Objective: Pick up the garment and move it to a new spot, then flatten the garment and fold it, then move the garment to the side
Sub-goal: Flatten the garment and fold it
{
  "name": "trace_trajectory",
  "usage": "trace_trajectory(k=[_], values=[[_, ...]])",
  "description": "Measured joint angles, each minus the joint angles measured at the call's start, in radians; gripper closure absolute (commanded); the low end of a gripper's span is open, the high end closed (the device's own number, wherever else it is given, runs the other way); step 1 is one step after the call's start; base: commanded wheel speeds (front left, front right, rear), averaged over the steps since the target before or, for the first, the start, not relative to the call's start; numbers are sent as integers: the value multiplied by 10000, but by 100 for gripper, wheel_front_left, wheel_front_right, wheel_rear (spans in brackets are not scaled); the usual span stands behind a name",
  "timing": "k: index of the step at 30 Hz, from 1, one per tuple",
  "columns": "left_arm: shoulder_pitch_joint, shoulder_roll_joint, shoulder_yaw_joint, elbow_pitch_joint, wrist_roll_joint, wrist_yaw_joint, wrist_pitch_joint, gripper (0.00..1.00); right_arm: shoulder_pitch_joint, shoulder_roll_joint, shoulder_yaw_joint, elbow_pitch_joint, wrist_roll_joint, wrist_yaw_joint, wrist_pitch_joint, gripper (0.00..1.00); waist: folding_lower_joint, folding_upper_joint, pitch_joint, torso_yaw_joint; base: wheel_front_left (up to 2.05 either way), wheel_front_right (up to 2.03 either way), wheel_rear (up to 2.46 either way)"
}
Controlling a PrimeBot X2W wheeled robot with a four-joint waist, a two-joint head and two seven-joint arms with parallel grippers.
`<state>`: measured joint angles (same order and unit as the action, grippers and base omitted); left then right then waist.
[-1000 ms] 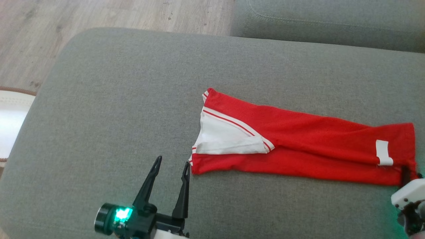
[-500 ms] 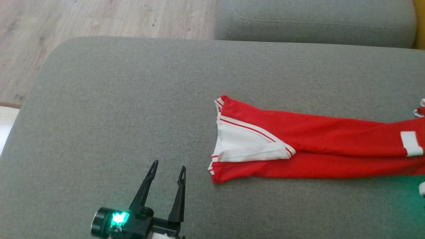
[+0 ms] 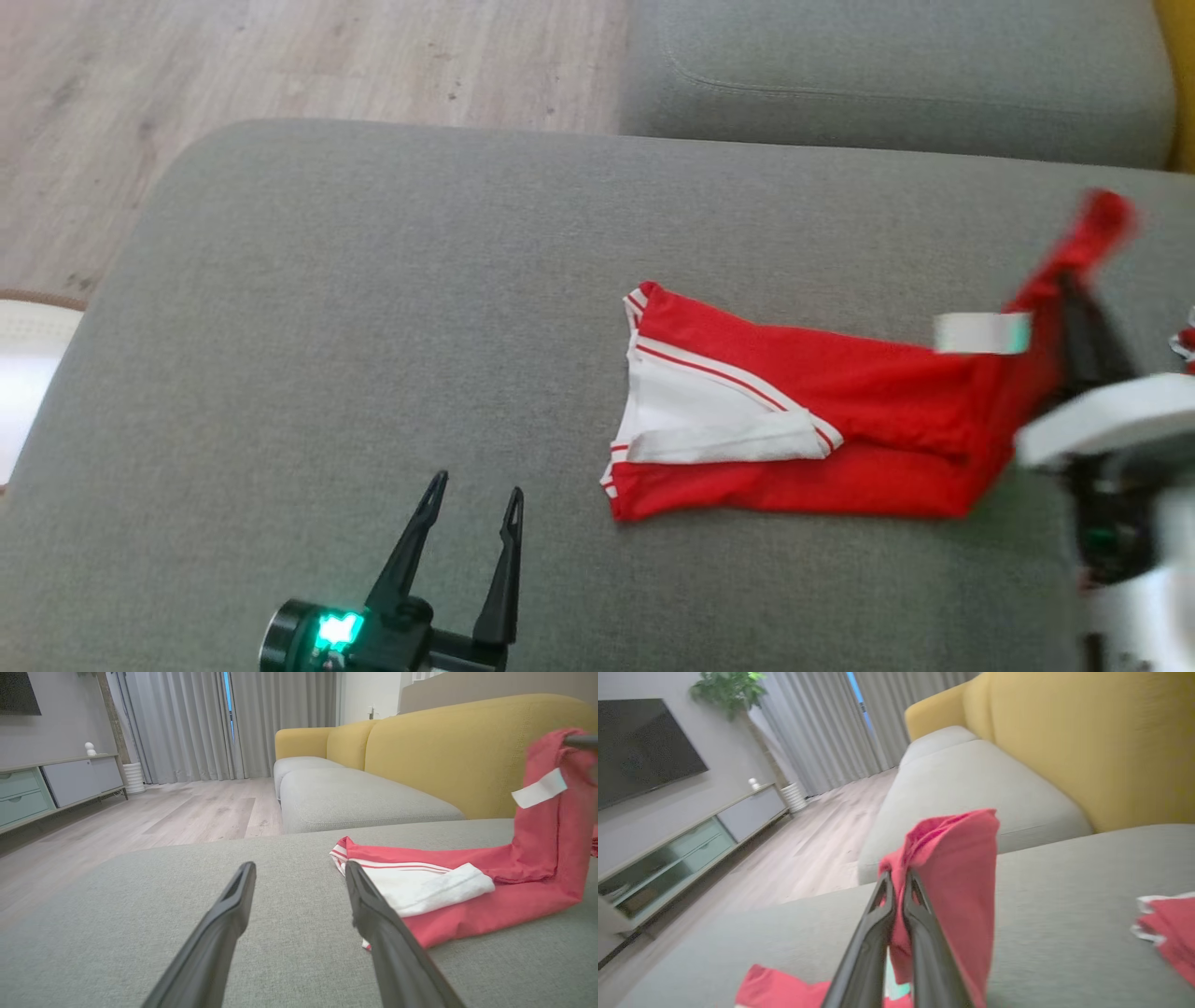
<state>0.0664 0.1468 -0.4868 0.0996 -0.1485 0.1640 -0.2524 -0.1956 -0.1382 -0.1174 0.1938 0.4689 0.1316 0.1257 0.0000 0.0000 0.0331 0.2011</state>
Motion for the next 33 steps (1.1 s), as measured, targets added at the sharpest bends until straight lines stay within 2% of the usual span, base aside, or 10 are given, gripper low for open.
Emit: trace_trajectory(k=[5, 13, 20, 21, 22, 29, 33], values=[[1, -128, 0, 148, 59, -190, 0, 0, -93, 389, 1616, -211, 336, 0, 382, 100, 0, 0, 10, 349, 0, 0, 0], [-2, -295, 52, 297, 180, -410, 0, 0, -580, 535, 3641, 642, 702, 0, 416, 100, 0, 0, 98, 936, 0, 0, 0], [-1, -389, 125, 426, 180, -504, 0, 0, -595, 621, 4798, 1490, 878, 0, 326, 100, 0, 0, 186, 1232, 0, 0, 0], [-1, -410, 151, 433, 188, -508, 0, 0, -596, 629, 4926, 1603, 915, 0, 311, 65, 0, 0, 197, 1257, 0, 0, 0], [-2, -431, 182, 437, 213, -510, 0, 0, -596, 639, 5007, 1743, 978, 0, 247, 0, 1, 0, 200, 1279, 0, 0, 0], [31, -512, 387, 541, 265, -510, 0, 0, -605, 673, 5010, 1883, 1323, 0, -1072, 0, 0, 0, -93, 1197, 0, 0, 0], [219, -598, 719, 366, 207, -495, 2, 0, -592, 566, 4677, 1657, 945, 0, -1942, 0, 0, 0, -401, 913, 0, 0, 0]])
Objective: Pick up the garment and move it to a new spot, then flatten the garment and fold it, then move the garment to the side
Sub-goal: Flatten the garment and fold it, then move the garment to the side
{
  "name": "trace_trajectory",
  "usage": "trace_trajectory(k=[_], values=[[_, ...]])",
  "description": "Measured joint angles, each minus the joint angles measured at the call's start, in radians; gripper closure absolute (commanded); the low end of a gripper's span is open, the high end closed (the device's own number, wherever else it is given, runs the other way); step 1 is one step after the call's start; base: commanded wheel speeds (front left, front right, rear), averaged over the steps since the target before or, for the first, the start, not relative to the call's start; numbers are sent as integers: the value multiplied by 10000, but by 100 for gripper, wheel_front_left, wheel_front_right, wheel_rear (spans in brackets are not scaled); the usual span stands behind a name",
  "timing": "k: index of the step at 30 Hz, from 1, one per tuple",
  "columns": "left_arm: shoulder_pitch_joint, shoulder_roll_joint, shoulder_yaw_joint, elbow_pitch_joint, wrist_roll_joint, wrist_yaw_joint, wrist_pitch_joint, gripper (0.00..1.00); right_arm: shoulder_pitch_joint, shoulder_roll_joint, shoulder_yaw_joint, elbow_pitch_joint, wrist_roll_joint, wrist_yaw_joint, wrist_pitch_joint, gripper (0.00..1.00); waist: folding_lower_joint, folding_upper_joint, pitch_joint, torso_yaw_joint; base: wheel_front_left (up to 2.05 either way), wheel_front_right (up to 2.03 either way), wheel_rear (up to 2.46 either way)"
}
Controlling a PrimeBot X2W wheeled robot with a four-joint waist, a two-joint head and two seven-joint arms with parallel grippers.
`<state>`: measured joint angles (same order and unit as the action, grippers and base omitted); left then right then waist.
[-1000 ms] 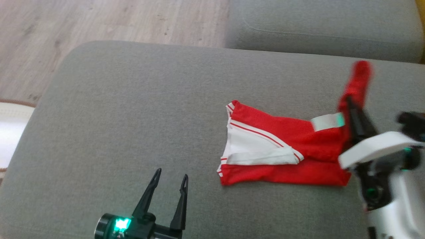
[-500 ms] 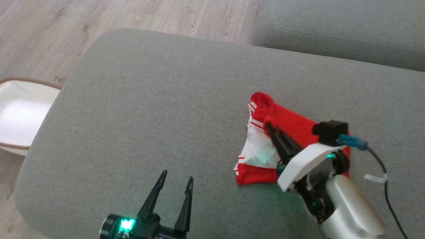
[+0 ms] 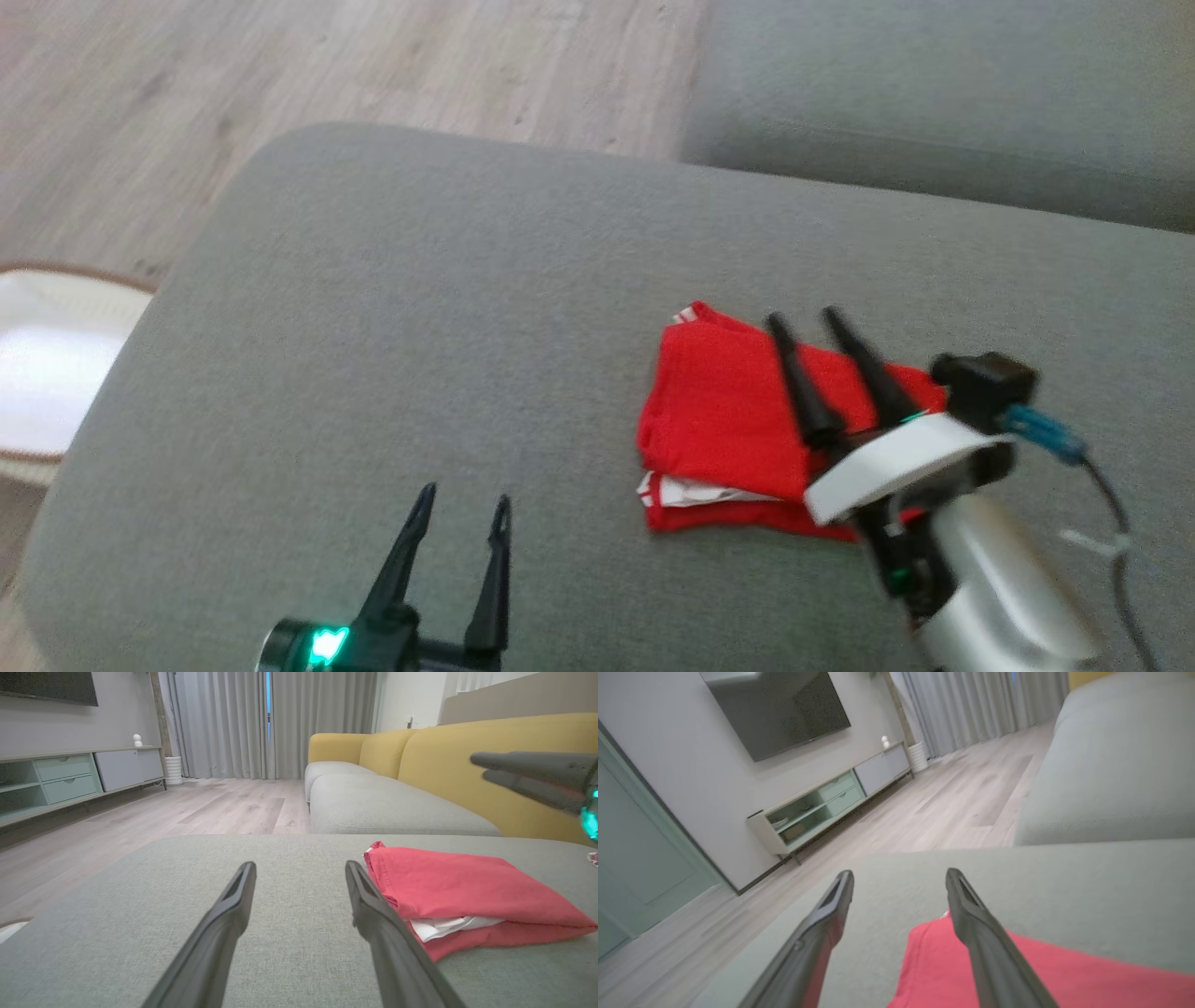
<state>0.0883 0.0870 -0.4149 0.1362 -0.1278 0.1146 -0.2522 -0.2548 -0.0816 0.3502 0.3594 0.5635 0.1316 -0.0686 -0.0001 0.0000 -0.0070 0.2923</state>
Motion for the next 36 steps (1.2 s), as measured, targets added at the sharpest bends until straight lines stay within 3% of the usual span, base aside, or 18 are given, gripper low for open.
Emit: trace_trajectory(k=[7, 15, 24, 36], values=[[512, -69, 635, -232, -506, 132, 0, 0, 381, -627, -1218, -591, -648, 0, -1436, 0, 0, 0, -400, -905, 0, 0, 0], [639, -159, 940, -282, -591, 337, 0, 0, 2086, -1191, -1519, -711, -734, 0, -1818, 0, -1, 0, -779, -1867, 0, 0, 0], [1036, -213, 1078, -144, -591, 349, 0, 0, 3654, -579, -2232, -746, -1837, 0, -1824, 0, -1, 0, -1106, -2185, 0, 0, 0], [1174, -226, 1237, 42, -556, 159, 0, 0, 3886, -255, -2385, -932, -2192, 0, -1824, 0, 0, 0, -1143, -2162, 0, 0, 0]])
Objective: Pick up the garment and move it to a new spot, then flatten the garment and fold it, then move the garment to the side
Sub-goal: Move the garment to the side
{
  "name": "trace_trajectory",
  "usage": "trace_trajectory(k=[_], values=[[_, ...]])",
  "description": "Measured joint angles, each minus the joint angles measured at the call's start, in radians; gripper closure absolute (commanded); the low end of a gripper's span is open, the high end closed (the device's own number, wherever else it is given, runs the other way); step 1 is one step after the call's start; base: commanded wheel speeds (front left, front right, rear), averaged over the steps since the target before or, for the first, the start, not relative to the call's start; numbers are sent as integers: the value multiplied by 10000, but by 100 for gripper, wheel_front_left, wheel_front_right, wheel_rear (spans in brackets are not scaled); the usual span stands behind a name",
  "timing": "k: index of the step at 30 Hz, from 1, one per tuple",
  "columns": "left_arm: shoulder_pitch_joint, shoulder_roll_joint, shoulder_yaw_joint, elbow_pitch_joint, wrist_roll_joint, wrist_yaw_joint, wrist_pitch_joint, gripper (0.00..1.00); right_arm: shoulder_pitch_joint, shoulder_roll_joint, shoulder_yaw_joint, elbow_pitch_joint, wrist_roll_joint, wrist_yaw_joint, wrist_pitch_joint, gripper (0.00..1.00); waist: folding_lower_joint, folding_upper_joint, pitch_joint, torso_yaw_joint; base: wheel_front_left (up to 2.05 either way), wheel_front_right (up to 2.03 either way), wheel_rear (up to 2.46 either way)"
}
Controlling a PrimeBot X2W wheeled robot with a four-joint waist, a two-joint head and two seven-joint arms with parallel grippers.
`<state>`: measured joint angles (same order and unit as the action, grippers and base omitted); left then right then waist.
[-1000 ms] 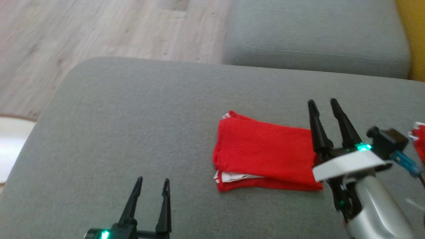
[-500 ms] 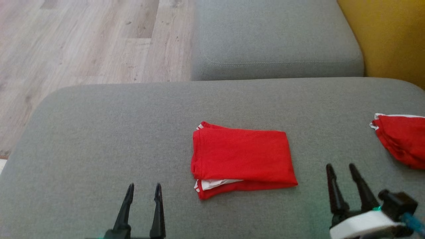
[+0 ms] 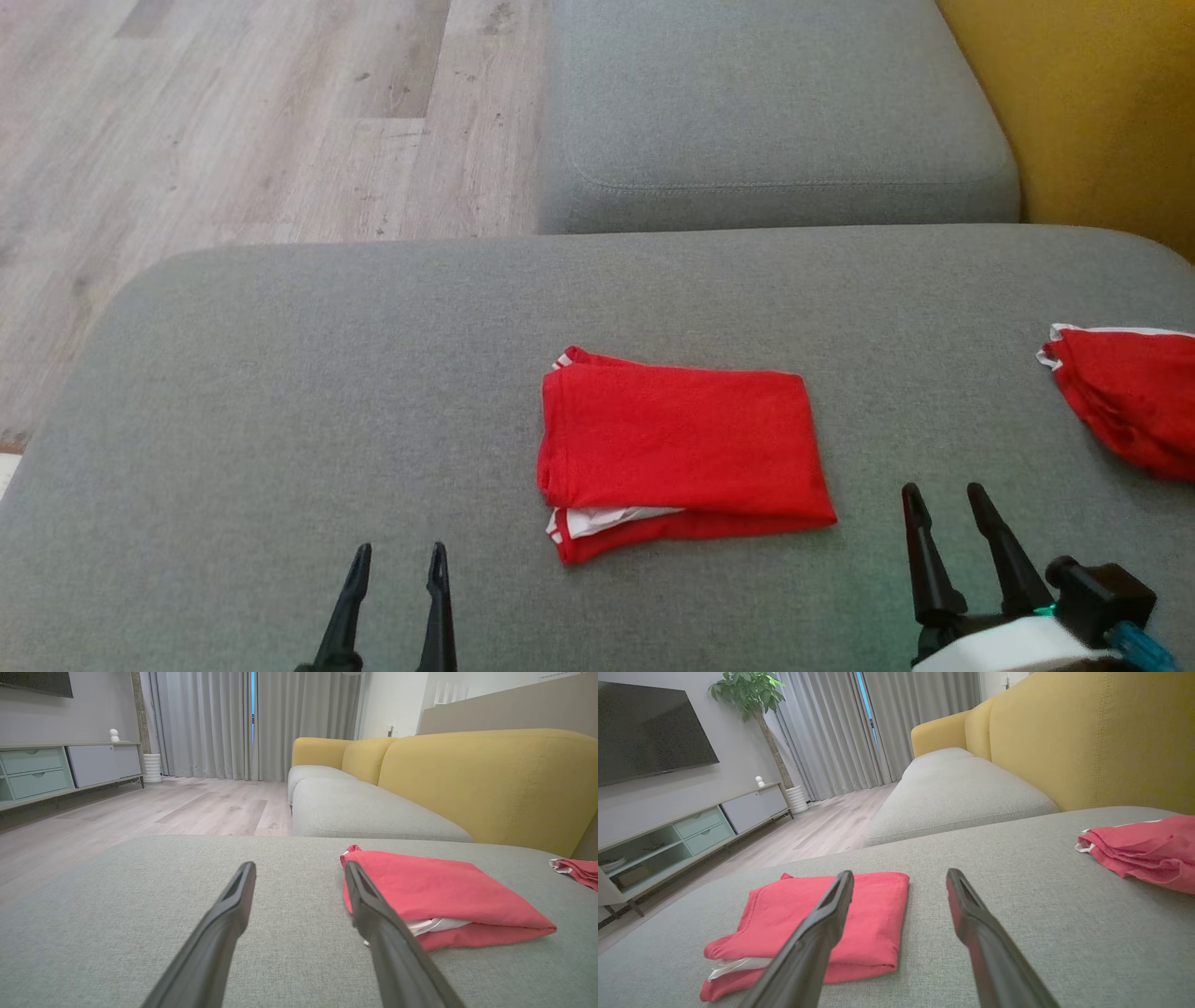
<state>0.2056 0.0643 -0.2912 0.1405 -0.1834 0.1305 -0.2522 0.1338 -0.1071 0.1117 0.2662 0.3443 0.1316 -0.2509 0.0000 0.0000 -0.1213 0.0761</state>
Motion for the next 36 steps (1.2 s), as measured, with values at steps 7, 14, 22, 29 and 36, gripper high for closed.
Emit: trace_trajectory(k=[7, 14, 22, 29, 36], values=[[0, -8, 2, 35, 86, -75, 0, 0, 1, 27, -2, -6, -115, 0, 0, 0, 0, 0, 44, 70, 0, 0, 0], [-1, -10, 4, 36, 190, -86, 0, 0, 0, 36, 6, 33, -115, 0, 0, 0, 0, 0, 219, 176, 0, 0, 0], [-131, -17, -61, 102, 276, -88, 0, 0, -463, -4, 286, 1216, 405, 0, 54, 0, 1, 0, 897, 424, 0, 0, 0], [-653, -48, -424, 134, 230, -73, 0, 0, -2323, -291, 715, 1960, 2470, 0, 1758, 0, 2, 0, 1701, 636, 0, 0, 0], [-1285, -67, -848, 173, 136, -63, 0, 0, -3462, -719, 880, 2592, 4403, 0, 3827, 0, 3, 0, 2319, 893, 0, 0, 0]])
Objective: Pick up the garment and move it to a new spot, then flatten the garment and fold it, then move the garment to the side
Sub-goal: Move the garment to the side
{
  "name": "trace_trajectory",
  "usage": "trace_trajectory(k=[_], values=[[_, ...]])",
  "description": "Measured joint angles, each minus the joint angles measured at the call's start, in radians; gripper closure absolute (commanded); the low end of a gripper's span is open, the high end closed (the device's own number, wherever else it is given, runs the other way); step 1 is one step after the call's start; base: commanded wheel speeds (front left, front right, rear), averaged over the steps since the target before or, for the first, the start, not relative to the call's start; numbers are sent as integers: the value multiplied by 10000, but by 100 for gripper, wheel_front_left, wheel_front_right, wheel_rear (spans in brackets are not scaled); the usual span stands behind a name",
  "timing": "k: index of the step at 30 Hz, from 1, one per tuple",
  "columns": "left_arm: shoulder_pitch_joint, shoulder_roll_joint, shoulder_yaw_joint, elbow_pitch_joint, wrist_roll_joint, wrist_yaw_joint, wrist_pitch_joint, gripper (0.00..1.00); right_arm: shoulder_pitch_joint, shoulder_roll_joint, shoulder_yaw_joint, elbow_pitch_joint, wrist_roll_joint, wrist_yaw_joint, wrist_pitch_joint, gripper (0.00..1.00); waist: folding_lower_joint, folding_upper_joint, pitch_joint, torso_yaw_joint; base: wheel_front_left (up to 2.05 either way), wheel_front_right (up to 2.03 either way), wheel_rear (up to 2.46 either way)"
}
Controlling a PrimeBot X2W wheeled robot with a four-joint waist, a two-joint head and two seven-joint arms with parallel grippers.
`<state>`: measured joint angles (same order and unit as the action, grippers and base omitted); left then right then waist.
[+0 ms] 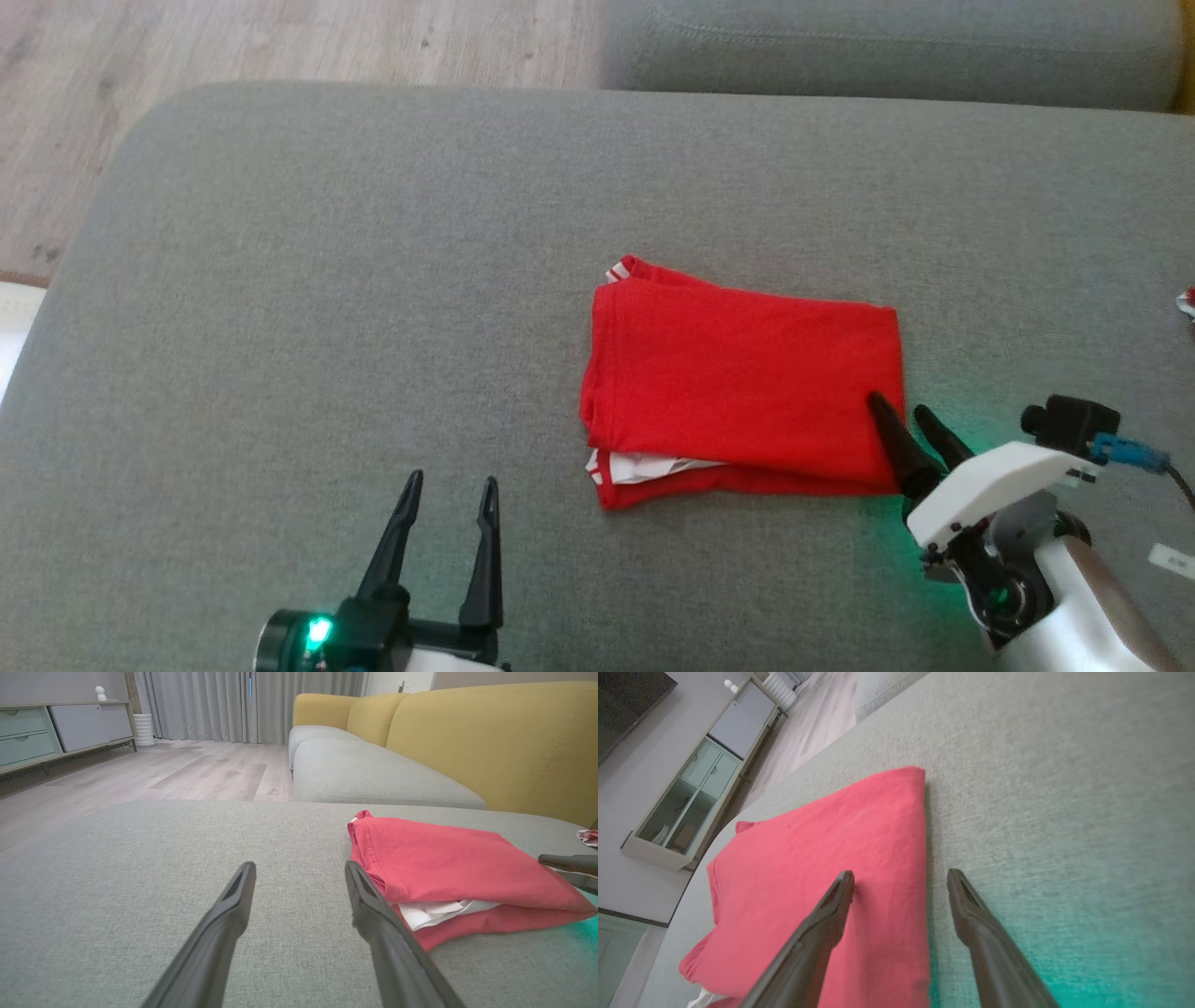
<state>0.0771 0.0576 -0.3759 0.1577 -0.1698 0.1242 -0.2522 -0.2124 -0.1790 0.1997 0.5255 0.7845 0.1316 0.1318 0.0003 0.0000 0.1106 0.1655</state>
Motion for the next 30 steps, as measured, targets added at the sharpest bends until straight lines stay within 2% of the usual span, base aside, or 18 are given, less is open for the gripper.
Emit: trace_trajectory(k=[2, 3, 4, 5, 10, 17, 23, 30], values=[[-86, -2, -98, 38, 0, 6, 0, 0, -116, -79, 159, 86, 337, 0, 357, 0, 0, 0, 92, 65, 0, 0, 0], [-128, -2, -117, 44, 0, 10, 0, 0, -142, -125, 230, 92, 474, 0, 458, 22, 0, 0, 128, 88, 0, 0, 0], [-156, -4, -127, 44, 0, 58, 0, 0, -171, -180, 282, 88, 587, 0, 497, 56, -2, 0, 162, 105, 0, 0, 0], [-169, -4, -132, 50, 0, 94, 0, 0, -219, -224, 320, 81, 704, 0, 500, 98, -2, 0, 191, 112, 0, 0, 0], [-174, -4, -132, 59, -2, 171, 0, 0, -260, -414, 610, -117, 874, 0, 153, 100, -2, 0, 287, -96, 0, 0, 0], [-425, -4, -104, -13, 10, 167, 0, 0, -331, -1873, 439, -675, 545, 0, -56, 100, -2, 0, 518, -857, 0, 0, 0], [-888, -10, -71, -40, 140, 59, -2, 0, -1093, -3289, -602, -1160, 146, 0, 125, 100, -2, 0, 961, -1694, 0, 0, 0], [-1515, -15, 10, -38, 374, -157, -2, 0, -1777, -4322, -2102, -1480, -368, 0, 506, 100, -2, 0, 1797, -2466, 0, 0, 0]])
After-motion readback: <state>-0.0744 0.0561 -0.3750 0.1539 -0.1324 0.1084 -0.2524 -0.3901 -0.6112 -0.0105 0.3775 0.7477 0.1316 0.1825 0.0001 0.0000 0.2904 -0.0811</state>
